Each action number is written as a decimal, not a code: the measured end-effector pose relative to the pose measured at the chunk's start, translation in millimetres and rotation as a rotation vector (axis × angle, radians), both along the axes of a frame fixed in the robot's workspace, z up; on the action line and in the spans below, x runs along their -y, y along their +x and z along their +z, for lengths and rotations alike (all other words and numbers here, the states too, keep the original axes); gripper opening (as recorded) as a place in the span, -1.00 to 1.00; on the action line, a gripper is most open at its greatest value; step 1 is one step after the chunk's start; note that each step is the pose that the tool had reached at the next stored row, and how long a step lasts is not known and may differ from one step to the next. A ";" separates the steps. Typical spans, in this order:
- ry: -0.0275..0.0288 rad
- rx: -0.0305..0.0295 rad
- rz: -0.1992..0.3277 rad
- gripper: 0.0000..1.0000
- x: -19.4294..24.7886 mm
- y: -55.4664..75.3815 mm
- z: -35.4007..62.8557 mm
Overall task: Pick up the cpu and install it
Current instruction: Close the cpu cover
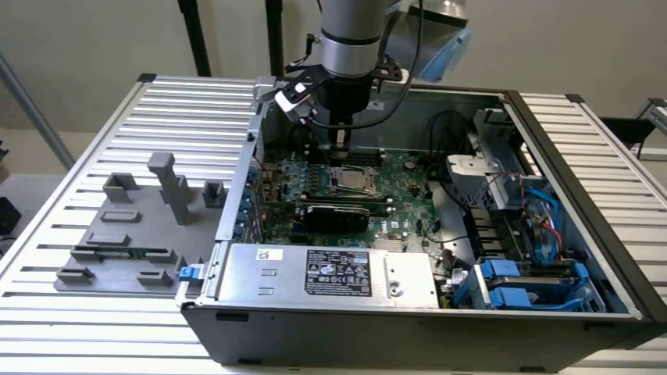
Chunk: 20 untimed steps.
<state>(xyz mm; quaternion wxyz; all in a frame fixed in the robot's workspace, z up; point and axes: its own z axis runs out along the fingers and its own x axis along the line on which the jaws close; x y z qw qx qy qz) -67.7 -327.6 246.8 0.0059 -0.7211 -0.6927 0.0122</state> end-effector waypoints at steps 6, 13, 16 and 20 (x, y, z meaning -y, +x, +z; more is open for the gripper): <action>0.0077 -0.0392 0.000 -0.79 0.4 12.6 -3.2; 0.0079 -0.0409 0.000 -0.79 2.4 19.5 -15.1; 0.0078 -0.0411 0.000 -0.79 2.4 14.1 -19.3; 0.0079 -0.0410 0.000 -0.79 2.3 7.0 -26.2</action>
